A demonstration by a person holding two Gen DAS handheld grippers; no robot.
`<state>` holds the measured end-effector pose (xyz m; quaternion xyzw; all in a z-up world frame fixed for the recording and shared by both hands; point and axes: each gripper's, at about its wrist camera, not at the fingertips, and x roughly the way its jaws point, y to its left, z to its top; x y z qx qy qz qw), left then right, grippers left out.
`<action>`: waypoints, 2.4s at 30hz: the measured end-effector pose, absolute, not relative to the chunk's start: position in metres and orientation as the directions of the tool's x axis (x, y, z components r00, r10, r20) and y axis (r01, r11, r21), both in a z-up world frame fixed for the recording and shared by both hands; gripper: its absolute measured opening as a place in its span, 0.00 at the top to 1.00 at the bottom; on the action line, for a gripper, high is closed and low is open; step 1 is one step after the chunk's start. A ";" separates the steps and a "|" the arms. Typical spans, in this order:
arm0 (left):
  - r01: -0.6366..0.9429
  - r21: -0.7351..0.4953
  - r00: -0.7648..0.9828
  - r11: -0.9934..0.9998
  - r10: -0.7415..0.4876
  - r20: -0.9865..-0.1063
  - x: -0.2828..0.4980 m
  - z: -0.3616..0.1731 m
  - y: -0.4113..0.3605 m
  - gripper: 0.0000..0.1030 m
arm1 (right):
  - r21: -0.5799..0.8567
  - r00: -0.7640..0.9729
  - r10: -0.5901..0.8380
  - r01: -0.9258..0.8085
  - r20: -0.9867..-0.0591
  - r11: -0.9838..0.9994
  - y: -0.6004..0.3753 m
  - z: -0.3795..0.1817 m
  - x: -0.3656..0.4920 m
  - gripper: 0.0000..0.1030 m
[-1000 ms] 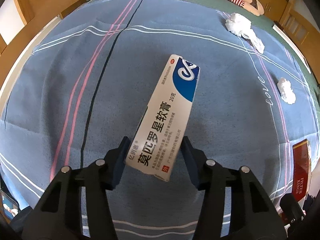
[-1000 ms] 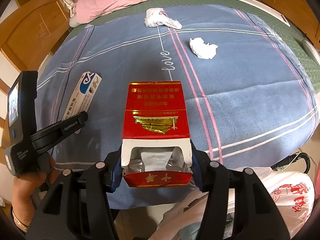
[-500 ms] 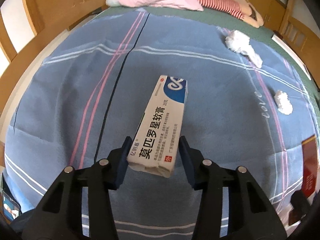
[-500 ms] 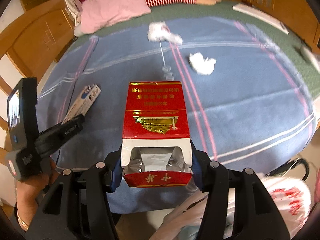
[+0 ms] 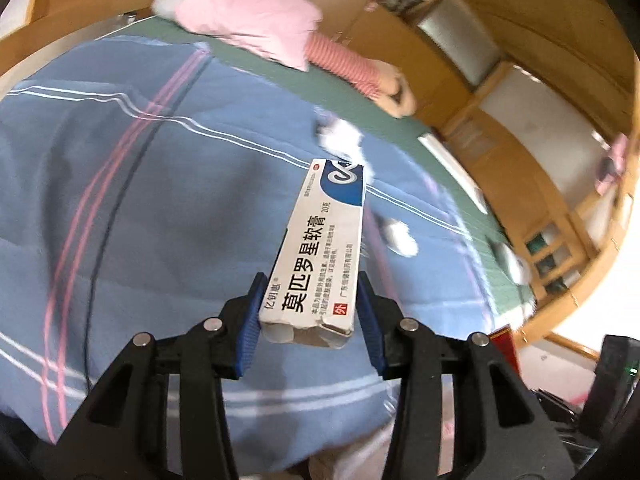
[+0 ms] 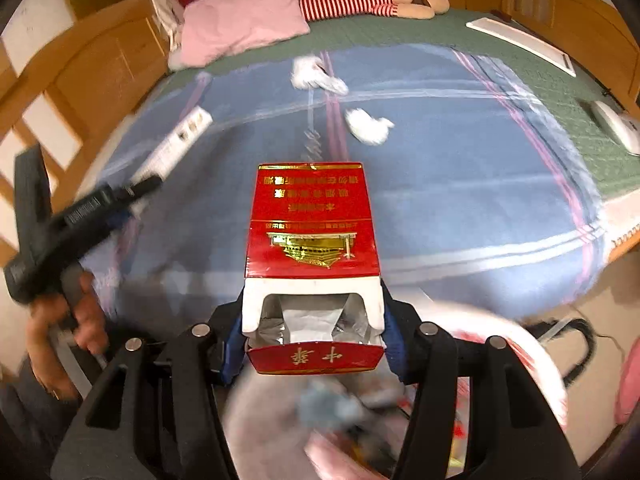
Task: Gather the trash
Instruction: 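Carry the red box and ointment box over the white bag and release both, then move both grippers back over the white tissues on the bed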
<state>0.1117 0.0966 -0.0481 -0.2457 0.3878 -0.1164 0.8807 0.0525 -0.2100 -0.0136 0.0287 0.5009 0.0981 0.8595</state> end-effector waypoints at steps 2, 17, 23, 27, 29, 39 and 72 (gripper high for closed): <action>0.075 -0.544 0.660 0.836 -0.451 -0.601 0.095 -0.048 0.083 0.57 | 0.116 0.438 0.175 -0.158 -0.882 0.981 -0.220 -0.020 0.035 0.46; 0.607 -0.420 0.372 0.674 -0.709 -0.599 0.018 -0.048 -0.046 0.56 | 0.452 0.674 0.168 0.272 -0.720 0.850 -0.349 0.017 -0.005 0.17; 0.709 -0.386 0.242 0.591 -0.717 -0.653 0.005 -0.058 -0.077 0.28 | 0.414 0.707 0.094 0.296 -0.701 0.861 -0.345 0.025 -0.007 0.17; 0.631 -0.401 0.298 0.664 -0.684 -0.665 0.016 -0.061 -0.065 0.15 | 0.419 0.700 0.090 0.314 -0.708 0.852 -0.345 0.022 -0.004 0.17; 0.571 -0.406 0.347 0.713 -0.658 -0.668 0.023 -0.062 -0.056 0.15 | 0.420 0.690 0.093 0.323 -0.718 0.848 -0.348 0.017 0.001 0.17; 0.331 -0.520 0.510 0.788 -0.613 -0.604 0.056 -0.055 0.003 0.13 | 0.407 0.645 0.119 0.319 -0.755 0.856 -0.334 0.001 0.013 0.17; 0.113 -0.425 0.615 0.898 -0.399 -0.680 0.063 -0.060 0.030 0.12 | 0.369 0.599 0.139 0.279 -0.788 0.887 -0.308 -0.015 0.026 0.17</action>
